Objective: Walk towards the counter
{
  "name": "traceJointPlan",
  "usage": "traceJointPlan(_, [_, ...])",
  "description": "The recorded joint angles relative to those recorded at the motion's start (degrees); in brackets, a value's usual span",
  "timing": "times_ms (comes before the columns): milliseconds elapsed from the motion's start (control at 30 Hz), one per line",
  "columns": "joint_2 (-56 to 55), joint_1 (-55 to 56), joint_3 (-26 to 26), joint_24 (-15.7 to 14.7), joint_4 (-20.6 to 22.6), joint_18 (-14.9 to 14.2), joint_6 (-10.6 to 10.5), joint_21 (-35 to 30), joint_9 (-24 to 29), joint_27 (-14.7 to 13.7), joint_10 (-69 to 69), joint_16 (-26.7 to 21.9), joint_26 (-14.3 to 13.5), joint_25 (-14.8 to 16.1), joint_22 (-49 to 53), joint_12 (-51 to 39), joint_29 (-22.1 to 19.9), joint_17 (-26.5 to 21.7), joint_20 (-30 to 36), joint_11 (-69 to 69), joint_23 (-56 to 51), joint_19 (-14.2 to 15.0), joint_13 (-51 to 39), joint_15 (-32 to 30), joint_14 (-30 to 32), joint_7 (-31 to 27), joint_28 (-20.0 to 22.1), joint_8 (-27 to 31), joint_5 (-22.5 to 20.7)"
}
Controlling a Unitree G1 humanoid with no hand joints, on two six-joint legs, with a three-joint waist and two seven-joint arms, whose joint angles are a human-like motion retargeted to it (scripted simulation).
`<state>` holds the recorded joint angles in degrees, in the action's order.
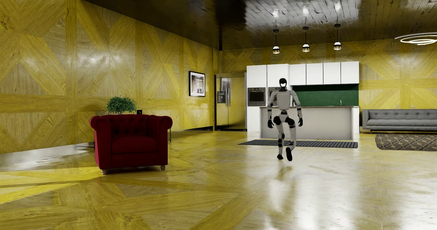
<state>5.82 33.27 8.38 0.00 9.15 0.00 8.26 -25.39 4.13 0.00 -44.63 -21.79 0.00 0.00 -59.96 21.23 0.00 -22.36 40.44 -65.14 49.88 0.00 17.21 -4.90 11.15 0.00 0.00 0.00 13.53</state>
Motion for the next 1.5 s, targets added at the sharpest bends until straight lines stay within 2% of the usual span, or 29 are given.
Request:
traceJointPlan(67, [-11.65,-12.40,-5.23,0.00,4.34,0.00,-1.10,-1.57,1.54,0.00,4.60,0.18,0.00,0.00,3.77,-3.24,0.00,0.52,-1.75,-11.27,0.82,0.00,0.66,13.45,-5.75,0.00,0.00,0.00,-3.20])
traceJointPlan(133, [-22.06,-25.80,-11.87,0.00,4.23,0.00,-3.40,-2.40,2.21,0.00,11.48,-0.43,0.00,0.00,11.45,-6.31,0.00,0.87,-5.57,-6.20,0.60,0.00,1.93,19.82,-14.01,0.00,0.00,0.00,-6.43])
traceJointPlan(200, [-27.19,-38.38,-18.38,0.00,1.82,0.00,-5.24,-2.25,2.82,0.00,17.86,-0.79,0.00,0.00,17.86,-9.69,0.00,0.71,-10.34,11.40,-0.02,0.00,3.38,18.92,-22.75,0.00,0.00,0.00,-6.90])
traceJointPlan(267, [-31.05,-45.64,-22.70,0.00,0.03,0.00,-5.73,-1.43,1.51,0.00,20.70,-1.16,0.00,0.00,22.49,-14.55,0.00,0.71,-12.70,31.08,-0.71,0.00,4.29,16.63,-30.39,0.00,0.00,0.00,-5.00])
traceJointPlan(333, [-34.41,-51.81,-25.25,0.00,-2.56,0.00,-5.66,-0.79,0.15,0.00,20.70,-1.68,0.00,0.00,26.14,-17.23,0.00,0.82,-14.66,36.77,-0.78,0.00,5.26,17.37,-33.53,0.00,0.00,0.00,-3.16])
traceJointPlan(400, [-37.46,-55.89,-27.22,0.00,-5.79,0.00,-6.79,-0.65,-0.67,0.00,15.40,-0.94,0.00,0.00,27.18,-15.94,0.00,1.05,-16.98,27.00,1.81,0.00,5.44,15.28,-28.16,0.00,0.00,0.00,-4.18])
traceJointPlan(433, [-38.51,-55.19,-27.18,0.00,-7.38,0.00,-8.45,-1.05,-1.58,0.00,9.05,0.30,0.00,0.00,24.91,-14.74,0.00,1.19,-17.05,20.98,4.44,0.00,5.12,13.05,-20.10,0.00,0.00,0.00,-6.12])
traceJointPlan(500, [-33.24,-48.46,-25.03,0.00,-8.78,0.00,-9.87,-1.66,-1.12,0.00,-11.53,1.62,0.00,0.00,18.74,-12.49,0.00,1.67,-13.24,14.87,8.71,0.00,3.44,16.65,-2.14,0.00,0.00,0.00,-10.42])
traceJointPlan(533, [-28.52,-42.20,-23.21,0.00,-8.27,0.00,-9.61,-1.57,-0.76,0.00,-22.85,1.58,0.00,0.00,15.72,-12.32,0.00,2.08,-9.59,16.11,8.94,0.00,2.49,18.62,-0.91,0.00,0.00,0.00,-11.89])
traceJointPlan(600, [-17.39,-29.61,-17.33,0.00,-6.07,0.00,-7.52,-1.75,-0.06,0.00,-33.90,1.74,0.00,0.00,10.48,-10.40,0.00,2.23,-5.17,22.30,5.85,0.00,0.94,19.46,-5.53,0.00,0.00,0.00,-12.79])
traceJointPlan(667, [-6.63,-19.71,-10.34,0.00,-3.78,0.00,-5.16,-0.98,0.60,0.00,-24.25,1.27,0.00,0.00,6.79,-6.60,0.00,1.75,-2.49,28.67,0.47,0.00,-0.67,19.11,-1.09,0.00,0.00,0.00,-12.31])
traceJointPlan(733, [1.25,-12.49,-4.96,0.00,-3.86,0.00,-4.08,0.40,0.72,0.00,-2.04,0.50,0.00,0.00,5.52,-2.68,0.00,0.83,-1.80,32.80,-5.02,0.00,-3.23,19.14,5.52,0.00,0.00,0.00,-11.38])
traceJointPlan(767, [4.35,-10.62,-2.90,0.00,-4.48,0.00,-4.10,1.17,0.37,0.00,9.14,0.37,0.00,0.00,5.19,-1.00,0.00,0.28,-2.06,34.20,-7.32,0.00,-4.82,19.77,-0.73,0.00,0.00,0.00,-11.16])
traceJointPlan(833, [8.41,-7.62,0.37,0.00,-6.67,0.00,-4.45,3.26,-1.05,0.00,17.84,0.64,0.00,0.00,3.57,1.31,0.00,-0.56,-1.55,33.88,-10.73,0.00,-7.33,20.51,-28.24,0.00,0.00,0.00,-9.86])
traceJointPlan(867, [9.35,-5.29,2.15,0.00,-7.40,0.00,-4.18,4.98,-1.69,0.00,17.36,1.23,0.00,0.00,1.77,1.98,0.00,-0.33,-1.97,32.14,-11.32,0.00,-7.51,19.41,-29.54,0.00,0.00,0.00,-8.30])
traceJointPlan(900, [12.09,-2.85,3.87,0.00,-8.01,0.00,-4.07,7.10,-1.47,0.00,15.64,1.89,0.00,0.00,0.10,2.99,0.00,0.17,-3.16,31.24,-11.59,0.00,-7.11,17.52,-19.00,0.00,0.00,0.00,-6.94])
traceJointPlan(967, [9.46,0.02,0.10,0.00,-1.46,0.00,-0.66,7.74,-2.61,0.00,6.50,1.97,0.00,0.00,-0.99,3.31,0.00,1.89,0.33,16.77,-8.22,0.00,-4.73,0.32,3.96,0.00,0.00,0.00,-2.57])
traceJointPlan(1000, [4.06,-3.19,-1.35,0.00,0.27,0.00,0.00,6.89,-1.79,0.00,4.73,1.99,0.00,0.00,-1.15,1.81,0.00,2.52,-0.58,5.75,-5.88,0.00,-4.08,-2.78,2.89,0.00,0.00,0.00,-2.01])
traceJointPlan(1033, [-1.88,-7.01,-2.78,0.00,2.27,0.00,0.32,5.06,-0.78,0.00,4.02,2.06,0.00,0.00,-0.78,0.17,0.00,2.88,-1.54,-5.11,-3.62,0.00,-3.79,-1.50,1.56,0.00,0.00,0.00,-1.77])
traceJointPlan(1067, [-7.87,-12.61,-4.66,0.00,3.67,0.00,-0.03,2.57,0.42,0.00,5.79,2.09,0.00,0.00,0.33,-1.82,0.00,2.95,-2.53,-13.37,-1.50,0.00,-3.75,5.43,-1.06,0.00,0.00,0.00,-2.27])
traceJointPlan(1133, [-17.23,-25.28,-11.26,0.00,3.49,0.00,-2.29,-0.34,1.24,0.00,11.82,1.67,0.00,0.00,4.87,-5.26,0.00,2.80,-5.86,-15.40,1.17,0.00,-1.46,16.64,-9.23,0.00,0.00,0.00,-4.87])
traceJointPlan(1200, [-23.81,-36.21,-18.09,0.00,1.19,0.00,-4.76,-1.21,1.68,0.00,17.50,-0.17,0.00,0.00,13.32,-8.53,0.00,1.99,-8.00,-1.84,1.69,0.00,1.76,18.92,-17.43,0.00,0.00,0.00,-6.55])
traceJointPlan(1267, [-27.09,-43.29,-22.37,0.00,-0.63,0.00,-5.66,-1.53,0.73,0.00,20.24,-0.97,0.00,0.00,18.67,-13.07,0.00,1.57,-11.77,20.97,2.06,0.00,4.37,17.29,-25.09,0.00,0.00,0.00,-6.32])
traceJointPlan(1300, [-27.97,-45.28,-23.77,0.00,-0.95,0.00,-5.56,-1.44,-0.31,0.00,20.64,-1.19,0.00,0.00,20.45,-15.41,0.00,1.74,-14.13,32.53,2.67,0.00,5.26,11.67,-27.93,0.00,0.00,0.00,-5.92])
traceJointPlan(1333, [-29.24,-47.22,-24.83,0.00,-1.46,0.00,-5.28,-1.41,-1.28,0.00,20.52,-1.54,0.00,0.00,22.01,-17.37,0.00,1.93,-15.95,46.93,3.35,0.00,6.00,1.45,-30.43,0.00,0.00,0.00,-4.82])
traceJointPlan(1367, [-30.97,-49.71,-25.61,0.00,-2.50,0.00,-5.05,-1.83,-1.41,0.00,19.94,-1.96,0.00,0.00,23.09,-18.86,0.00,2.19,-16.82,55.69,4.49,0.00,6.35,0.43,-31.66,0.00,0.00,0.00,-3.68])
traceJointPlan(1433, [-34.28,-54.07,-27.24,0.00,-5.03,0.00,-4.92,-2.84,-0.89,0.00,15.17,-2.20,0.00,0.00,23.96,-18.72,0.00,2.48,-17.55,30.11,6.91,0.00,6.73,22.50,-27.66,0.00,0.00,0.00,-3.79])
traceJointPlan(1467, [-35.09,-53.60,-27.34,0.00,-6.26,0.00,-5.53,-3.14,-1.54,0.00,9.14,-1.40,0.00,0.00,23.12,-17.47,0.00,2.58,-17.63,24.69,8.58,0.00,6.76,25.88,-21.59,0.00,0.00,0.00,-5.26])
traceJointPlan(1500, [-33.75,-52.92,-26.35,0.00,-9.86,0.00,-8.13,-4.64,-1.43,0.00,0.96,0.33,0.00,0.00,19.98,-15.66,0.00,2.67,-17.56,19.47,12.06,0.00,6.67,28.45,-11.42,0.00,0.00,0.00,-9.12])
